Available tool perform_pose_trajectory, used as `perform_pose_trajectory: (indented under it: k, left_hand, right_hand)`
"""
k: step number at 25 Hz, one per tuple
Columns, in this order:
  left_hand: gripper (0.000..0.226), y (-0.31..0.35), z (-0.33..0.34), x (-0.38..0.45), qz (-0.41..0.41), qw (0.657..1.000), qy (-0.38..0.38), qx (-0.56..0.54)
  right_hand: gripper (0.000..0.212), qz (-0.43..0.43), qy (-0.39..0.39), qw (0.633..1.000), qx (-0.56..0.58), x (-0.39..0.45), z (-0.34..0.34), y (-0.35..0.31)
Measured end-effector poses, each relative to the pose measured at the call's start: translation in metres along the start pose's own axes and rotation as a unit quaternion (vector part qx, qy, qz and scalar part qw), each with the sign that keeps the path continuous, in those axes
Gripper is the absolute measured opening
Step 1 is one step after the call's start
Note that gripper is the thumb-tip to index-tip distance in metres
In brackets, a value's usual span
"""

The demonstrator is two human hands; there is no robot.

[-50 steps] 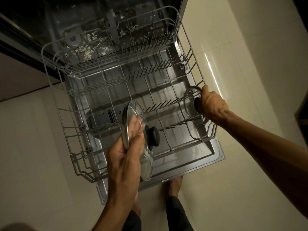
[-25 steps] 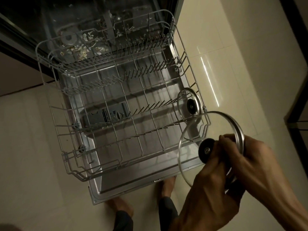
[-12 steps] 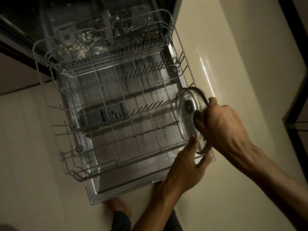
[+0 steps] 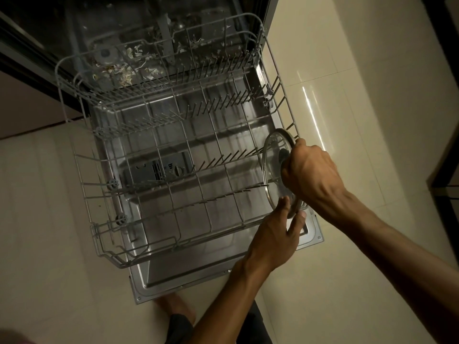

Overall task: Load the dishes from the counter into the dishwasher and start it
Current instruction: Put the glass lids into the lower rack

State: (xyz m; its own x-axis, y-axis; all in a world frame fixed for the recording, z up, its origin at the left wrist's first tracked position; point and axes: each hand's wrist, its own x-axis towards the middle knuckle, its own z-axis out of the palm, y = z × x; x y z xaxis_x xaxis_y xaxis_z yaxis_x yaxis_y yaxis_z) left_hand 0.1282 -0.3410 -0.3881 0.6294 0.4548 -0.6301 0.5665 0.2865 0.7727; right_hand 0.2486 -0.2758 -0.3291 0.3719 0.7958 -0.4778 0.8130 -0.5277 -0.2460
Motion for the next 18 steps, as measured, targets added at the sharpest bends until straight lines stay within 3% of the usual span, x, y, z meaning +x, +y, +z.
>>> perform_pose_trajectory:
  k: [12,18]
  left_hand:
    - [0.042,0.014,-0.016,0.014,-0.007,0.998,0.064,-0.005]
    - [0.04,0.019,-0.023,0.018,-0.036,0.998,0.054,-0.018]
  right_hand:
    - [0.012,-0.005,-0.046,0.999,-0.009,0.045,0.008,-0.006]
    - [0.016,-0.019,-0.035,0.999,-0.026,0.06,0.019,-0.006]
